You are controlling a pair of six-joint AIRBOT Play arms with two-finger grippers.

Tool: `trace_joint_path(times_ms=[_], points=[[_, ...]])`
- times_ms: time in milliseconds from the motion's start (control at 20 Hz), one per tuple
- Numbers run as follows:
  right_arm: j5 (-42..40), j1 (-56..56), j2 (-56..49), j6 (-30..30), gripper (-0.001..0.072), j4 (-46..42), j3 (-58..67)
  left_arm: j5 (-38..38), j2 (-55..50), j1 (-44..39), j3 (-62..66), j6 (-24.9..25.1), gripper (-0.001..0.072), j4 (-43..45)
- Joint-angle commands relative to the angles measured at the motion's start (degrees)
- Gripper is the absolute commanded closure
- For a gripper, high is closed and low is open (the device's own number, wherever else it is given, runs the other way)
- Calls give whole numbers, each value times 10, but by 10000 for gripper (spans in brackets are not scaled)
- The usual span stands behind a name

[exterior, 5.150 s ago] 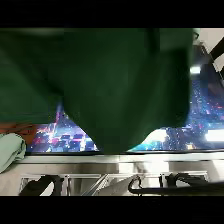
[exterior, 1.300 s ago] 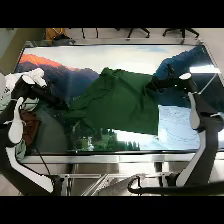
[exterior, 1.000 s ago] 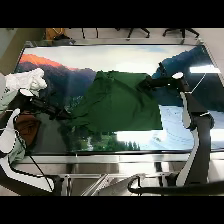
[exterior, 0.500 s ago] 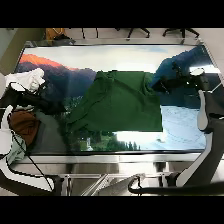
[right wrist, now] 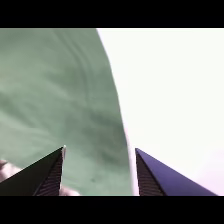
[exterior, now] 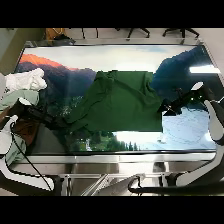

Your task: Fold the shirts.

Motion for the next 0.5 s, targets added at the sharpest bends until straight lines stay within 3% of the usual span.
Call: trace_joint_path(times_ms=[0, 150, 200, 250, 300, 400, 450], points=[[-26, 0, 3, -8, 208, -27, -63, 43, -2, -26, -17, 11, 103, -10], [-15, 0, 3, -17, 213, -24, -93, 64, -2, -47, -16, 8, 106, 2], [-6, 0, 3, -19, 214, -25, -101, 63, -2, -48, -16, 7, 237, 0], [7, 0, 3, -20, 215, -25, -107, 60, -2, -47, -16, 8, 468, 1], [17, 0, 4, -20, 215, -25, -114, 55, -2, -47, -16, 8, 570, 1], [14, 2, 14, -21, 220, -24, -132, 53, -2, -42, -15, 8, 595, 0], [10, 4, 21, -26, 263, -24, -141, 53, -2, -41, -15, 8, 595, 1]])
